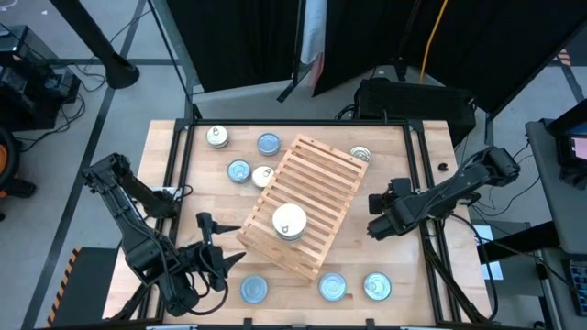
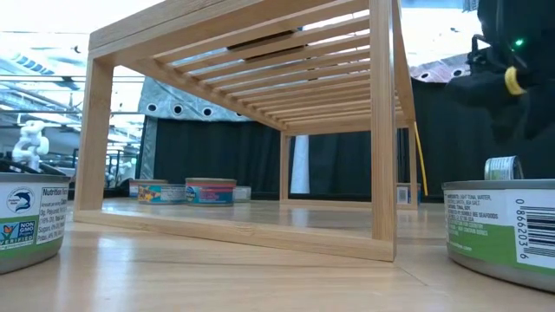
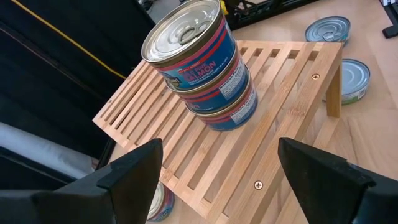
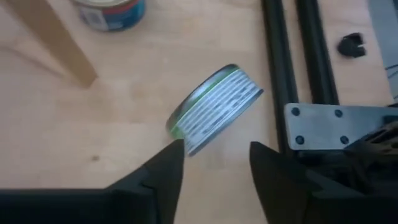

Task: Stack canned seafood by type on shelf
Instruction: Put the green tuna can on the shelf

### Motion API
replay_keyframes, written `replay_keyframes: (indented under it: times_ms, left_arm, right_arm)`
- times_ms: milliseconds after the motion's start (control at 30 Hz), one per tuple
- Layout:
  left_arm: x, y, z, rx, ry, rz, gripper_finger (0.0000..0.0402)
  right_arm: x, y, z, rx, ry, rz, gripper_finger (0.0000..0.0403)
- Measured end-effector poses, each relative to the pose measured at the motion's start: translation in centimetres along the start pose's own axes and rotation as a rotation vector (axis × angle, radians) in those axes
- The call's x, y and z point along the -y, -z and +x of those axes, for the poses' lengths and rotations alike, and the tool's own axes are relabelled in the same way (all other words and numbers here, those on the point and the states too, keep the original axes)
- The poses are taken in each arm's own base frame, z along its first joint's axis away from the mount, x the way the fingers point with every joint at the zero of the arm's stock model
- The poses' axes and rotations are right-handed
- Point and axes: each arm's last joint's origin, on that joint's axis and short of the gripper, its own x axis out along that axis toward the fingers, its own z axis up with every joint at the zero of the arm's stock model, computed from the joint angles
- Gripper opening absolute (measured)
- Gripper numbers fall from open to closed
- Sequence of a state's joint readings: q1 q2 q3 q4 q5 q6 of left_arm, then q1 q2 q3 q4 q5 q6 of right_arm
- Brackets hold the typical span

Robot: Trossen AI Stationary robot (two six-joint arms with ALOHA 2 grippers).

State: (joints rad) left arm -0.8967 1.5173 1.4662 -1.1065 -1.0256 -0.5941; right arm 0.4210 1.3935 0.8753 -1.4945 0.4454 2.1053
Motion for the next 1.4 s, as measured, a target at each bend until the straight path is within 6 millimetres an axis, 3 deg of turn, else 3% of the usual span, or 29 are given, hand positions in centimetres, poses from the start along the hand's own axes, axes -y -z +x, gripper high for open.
replay_keyframes:
  times_ms: [300,500,800,1100,1400]
  left_arm:
    - [0.0,0.0,0.0,0.0,0.0,0.0,0.0327]
    - [0.0,0.0,0.0,0.001,0.0,-0.003,0.0327]
    - [0.0,0.0,0.0,0.002,0.001,-0.004,0.0327]
    - [0.0,0.0,0.0,0.002,0.001,-0.004,0.0327]
    - [0.0,0.0,0.0,0.002,0.001,-0.004,0.0327]
  right_arm:
    - [-1.9,1.6,1.2,0.078,0.015,0.036,0.0294]
    - [-3.0,2.9,2.4,0.119,0.077,0.033,0.0335]
    - [-3.6,3.8,3.7,0.211,0.17,-0.047,0.034]
    - [-4.2,4.4,4.1,0.175,0.142,-0.085,0.0338]
    - [-3.1,4.5,5.3,0.205,0.186,-0.039,0.0338]
